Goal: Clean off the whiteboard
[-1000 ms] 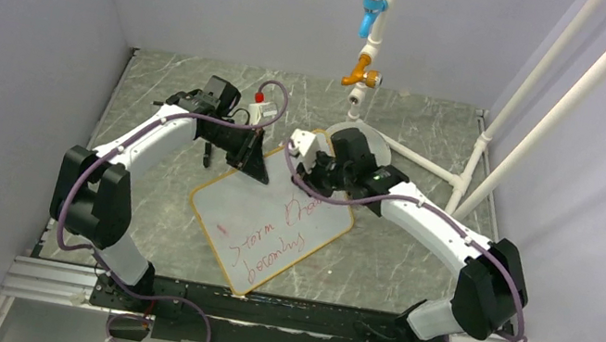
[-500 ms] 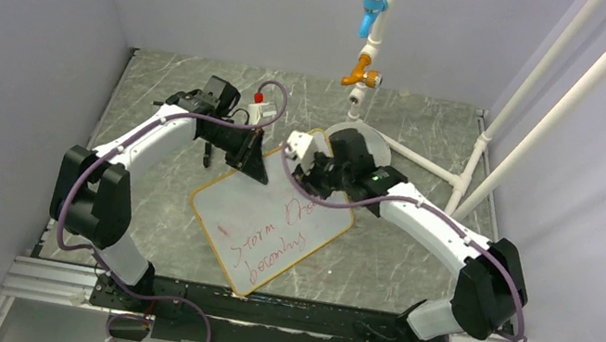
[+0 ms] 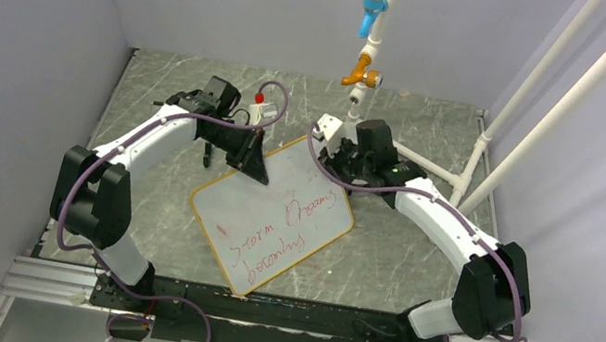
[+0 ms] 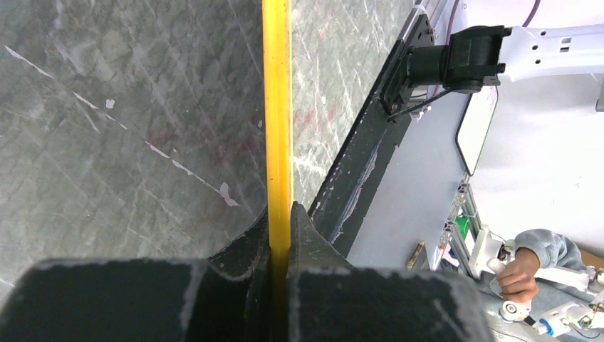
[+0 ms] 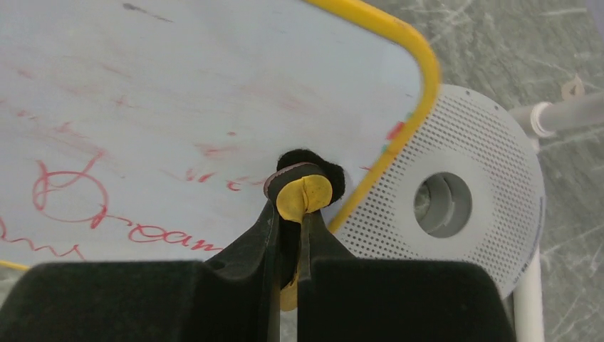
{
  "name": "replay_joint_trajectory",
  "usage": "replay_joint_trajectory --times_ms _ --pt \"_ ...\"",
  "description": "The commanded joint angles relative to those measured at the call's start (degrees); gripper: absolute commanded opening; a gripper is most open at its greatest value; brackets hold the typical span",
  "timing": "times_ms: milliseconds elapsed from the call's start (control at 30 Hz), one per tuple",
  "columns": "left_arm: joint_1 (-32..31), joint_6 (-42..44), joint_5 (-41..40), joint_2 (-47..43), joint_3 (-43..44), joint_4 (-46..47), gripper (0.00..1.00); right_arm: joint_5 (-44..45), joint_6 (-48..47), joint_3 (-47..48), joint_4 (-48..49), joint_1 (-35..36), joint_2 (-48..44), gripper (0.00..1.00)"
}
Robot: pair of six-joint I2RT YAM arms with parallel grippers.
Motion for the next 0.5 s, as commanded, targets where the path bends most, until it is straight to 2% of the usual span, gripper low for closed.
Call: replay_joint_trajectory --times_ms 0,67,167,367,467 --pt "-0.86 1.34 5.89 -1.14 0.53 -0.07 0.00 -7.50 -5.24 -0.09 -3.21 3.62 -1.09 0.00" --pt "-0.85 1.35 5.77 -1.09 0.53 -0.12 0.00 -12.73 -8.55 0.17 -6.66 5.54 -1.04 0.00" --pt "-0.86 1.35 5.95 -1.21 0.45 -0.01 0.00 -15.34 -10.06 -0.11 -8.59 6.80 -1.61 0.00" --pt "-0.86 1.35 5.95 -1.24 0.50 -0.07 0.00 -5.23 -2.24 -2.30 -1.17 -0.42 -2.81 0.00" --pt "-0.86 1.35 6.07 -1.41 0.54 0.01 0.00 -4.42 -1.53 -3.00 -0.47 -3.24 -3.35 0.00"
